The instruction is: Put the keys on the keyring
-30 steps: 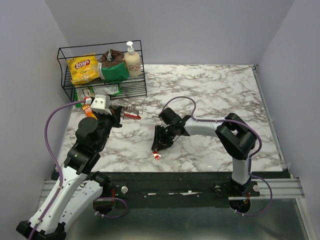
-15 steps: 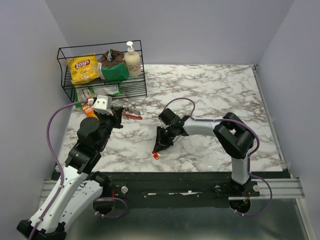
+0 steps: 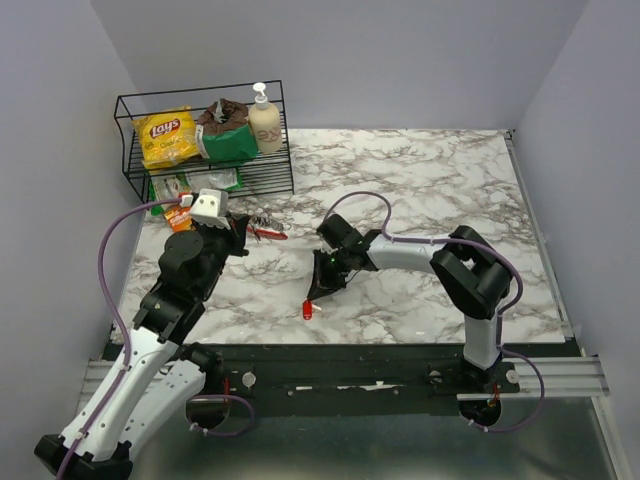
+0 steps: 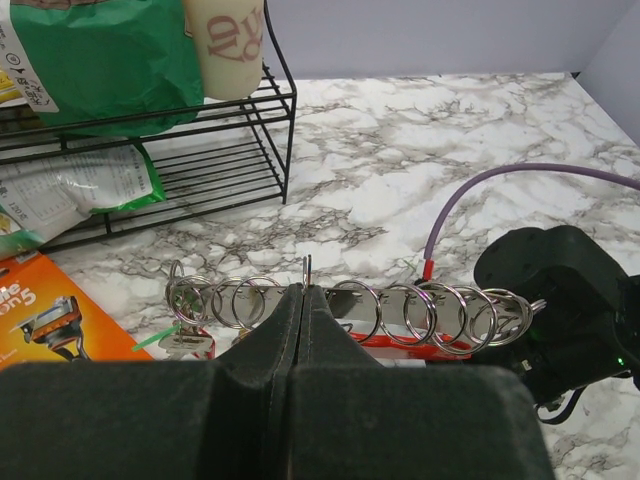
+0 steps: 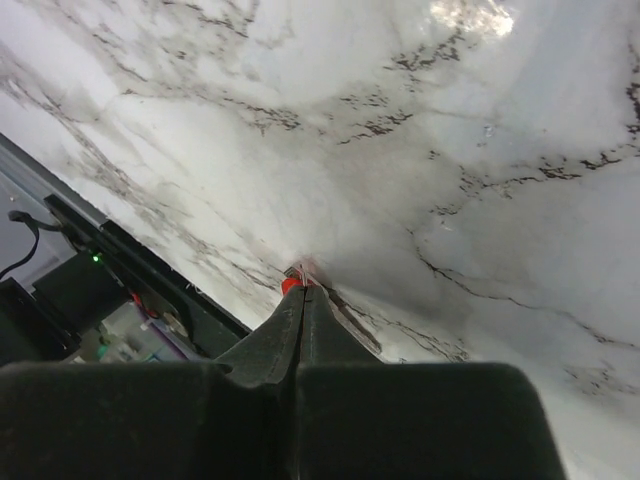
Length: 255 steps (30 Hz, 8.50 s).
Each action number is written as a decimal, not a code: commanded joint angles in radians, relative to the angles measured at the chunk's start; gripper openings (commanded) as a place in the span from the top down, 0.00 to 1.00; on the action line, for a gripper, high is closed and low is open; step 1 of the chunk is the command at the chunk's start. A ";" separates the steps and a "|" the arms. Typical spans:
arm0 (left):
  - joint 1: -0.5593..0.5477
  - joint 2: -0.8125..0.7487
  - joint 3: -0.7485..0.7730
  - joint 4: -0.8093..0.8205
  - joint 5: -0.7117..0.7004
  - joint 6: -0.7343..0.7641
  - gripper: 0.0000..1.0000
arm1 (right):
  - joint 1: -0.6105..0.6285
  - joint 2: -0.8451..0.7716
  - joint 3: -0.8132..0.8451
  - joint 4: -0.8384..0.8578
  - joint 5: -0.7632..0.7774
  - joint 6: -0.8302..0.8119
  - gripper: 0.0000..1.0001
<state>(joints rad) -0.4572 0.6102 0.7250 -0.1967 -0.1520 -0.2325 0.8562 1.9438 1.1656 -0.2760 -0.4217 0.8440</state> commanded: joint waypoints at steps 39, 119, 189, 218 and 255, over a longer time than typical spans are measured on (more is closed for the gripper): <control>0.005 0.022 -0.015 0.075 0.068 0.021 1.00 | -0.020 0.046 0.042 -0.005 -0.069 -0.046 0.49; -0.207 0.230 -0.028 0.137 0.406 0.301 1.00 | -0.330 -0.690 -0.228 0.054 0.192 -0.712 0.99; -0.428 0.324 -0.076 0.333 0.408 0.433 1.00 | -0.290 -0.626 -0.234 0.204 -0.620 -0.896 0.99; -0.440 0.260 -0.119 0.310 0.361 0.467 1.00 | -0.290 -0.670 -0.241 0.227 -0.641 -0.899 0.99; -0.454 0.281 -0.113 0.321 0.384 0.469 1.00 | -0.290 -0.641 -0.256 0.267 -0.647 -0.876 0.99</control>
<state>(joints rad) -0.9054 0.8997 0.6056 0.0811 0.2134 0.2256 0.5617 1.2980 0.9077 -0.0425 -1.0672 -0.0349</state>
